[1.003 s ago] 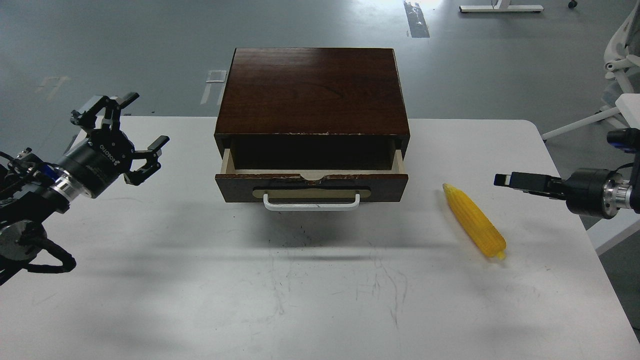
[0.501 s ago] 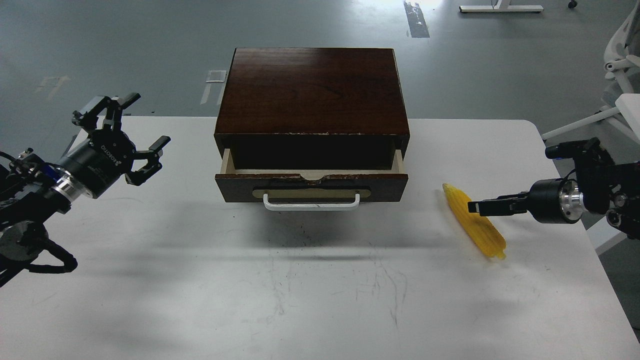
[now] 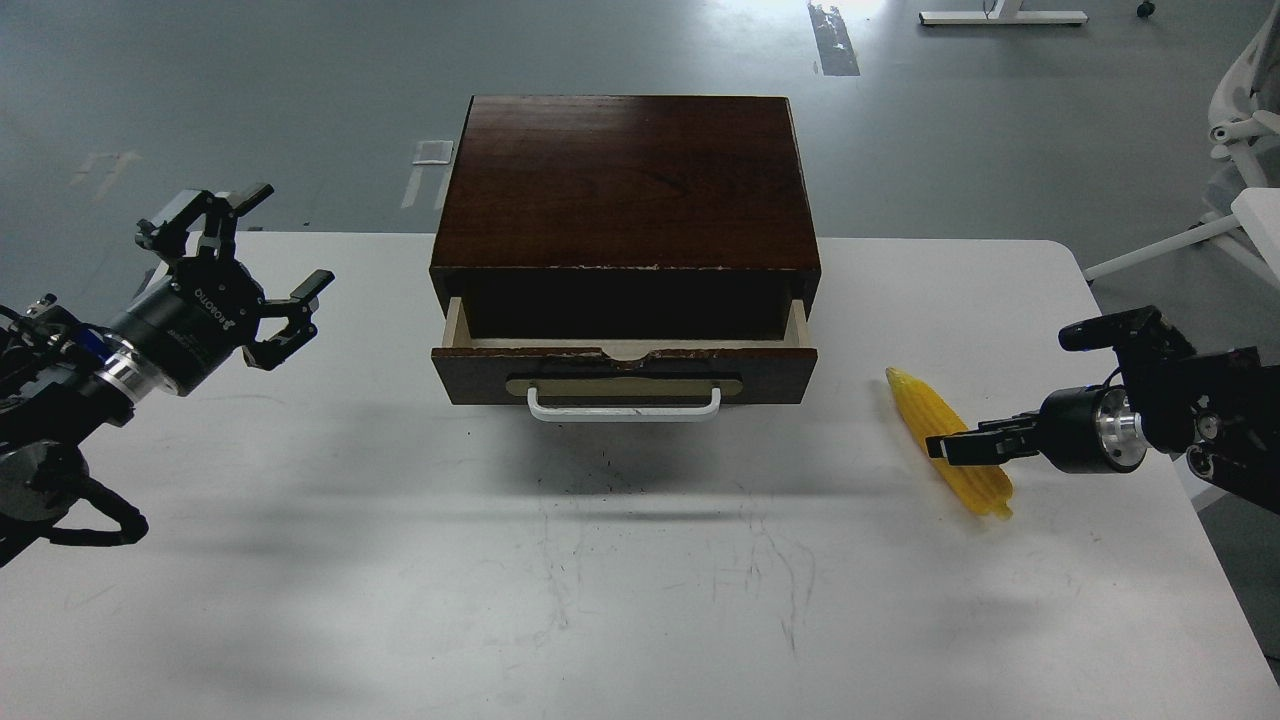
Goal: Put corn in drawer with both arms
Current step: 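Reach the right gripper to the yellow corn cob and grasp it, then lift the corn cob up with the right gripper, then carry the corn over the open drawer and lower it inside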
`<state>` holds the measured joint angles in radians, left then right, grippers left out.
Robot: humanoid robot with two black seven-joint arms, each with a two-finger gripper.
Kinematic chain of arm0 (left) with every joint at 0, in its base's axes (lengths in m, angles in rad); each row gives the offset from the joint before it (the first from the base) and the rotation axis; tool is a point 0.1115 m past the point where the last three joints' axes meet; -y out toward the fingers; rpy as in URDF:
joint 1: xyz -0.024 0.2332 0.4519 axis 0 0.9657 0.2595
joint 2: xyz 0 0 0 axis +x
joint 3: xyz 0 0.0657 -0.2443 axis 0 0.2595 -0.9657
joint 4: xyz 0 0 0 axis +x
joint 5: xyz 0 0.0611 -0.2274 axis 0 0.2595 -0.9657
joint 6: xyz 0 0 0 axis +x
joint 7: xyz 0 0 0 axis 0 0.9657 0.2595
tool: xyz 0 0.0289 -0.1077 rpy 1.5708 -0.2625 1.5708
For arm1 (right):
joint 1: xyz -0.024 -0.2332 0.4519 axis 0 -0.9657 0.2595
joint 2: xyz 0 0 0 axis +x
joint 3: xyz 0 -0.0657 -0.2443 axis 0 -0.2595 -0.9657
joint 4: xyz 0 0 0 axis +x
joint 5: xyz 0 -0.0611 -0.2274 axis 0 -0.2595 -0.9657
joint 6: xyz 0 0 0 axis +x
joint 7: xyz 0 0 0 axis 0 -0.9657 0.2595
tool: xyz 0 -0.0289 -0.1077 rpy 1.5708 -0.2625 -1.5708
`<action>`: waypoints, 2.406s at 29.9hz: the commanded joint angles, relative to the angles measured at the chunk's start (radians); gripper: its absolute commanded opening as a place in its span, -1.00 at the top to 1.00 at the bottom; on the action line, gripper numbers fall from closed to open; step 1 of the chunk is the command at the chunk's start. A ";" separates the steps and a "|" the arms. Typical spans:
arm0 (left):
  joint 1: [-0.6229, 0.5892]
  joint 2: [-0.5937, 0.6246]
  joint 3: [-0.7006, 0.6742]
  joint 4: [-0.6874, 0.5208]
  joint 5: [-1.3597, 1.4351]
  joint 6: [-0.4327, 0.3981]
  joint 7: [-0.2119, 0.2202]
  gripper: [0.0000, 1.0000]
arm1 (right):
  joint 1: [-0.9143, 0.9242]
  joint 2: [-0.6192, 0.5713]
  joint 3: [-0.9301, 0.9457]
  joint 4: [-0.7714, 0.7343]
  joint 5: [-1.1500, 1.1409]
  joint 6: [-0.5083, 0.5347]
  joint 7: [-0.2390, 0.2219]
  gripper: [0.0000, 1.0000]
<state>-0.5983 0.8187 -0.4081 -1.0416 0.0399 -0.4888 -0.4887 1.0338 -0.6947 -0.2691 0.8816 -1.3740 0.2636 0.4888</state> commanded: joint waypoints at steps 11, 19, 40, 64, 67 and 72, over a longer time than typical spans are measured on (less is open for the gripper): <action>0.000 0.000 -0.001 0.000 0.000 0.000 0.000 -0.98 | 0.107 -0.046 -0.001 0.037 0.007 -0.049 0.000 0.77; -0.002 0.003 -0.015 -0.001 0.002 0.000 0.000 -0.98 | 0.451 -0.077 -0.005 0.125 0.007 -0.040 0.000 0.70; -0.005 0.059 -0.021 -0.014 0.000 0.000 0.000 -0.98 | 0.891 0.452 -0.300 0.257 -0.168 -0.118 0.000 0.67; -0.003 0.062 -0.029 -0.014 0.000 0.000 0.000 -0.98 | 0.810 0.583 -0.395 0.181 -0.223 -0.195 0.000 0.50; -0.003 0.063 -0.029 -0.014 0.000 0.000 0.000 -0.98 | 0.810 0.583 -0.397 0.183 -0.223 -0.195 0.000 0.30; -0.003 0.062 -0.035 -0.014 0.000 0.000 0.000 -0.98 | 0.810 0.583 -0.397 0.183 -0.221 -0.195 0.000 0.16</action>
<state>-0.6013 0.8820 -0.4383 -1.0553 0.0399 -0.4886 -0.4886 1.8440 -0.1120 -0.6657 1.0636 -1.5965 0.0682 0.4886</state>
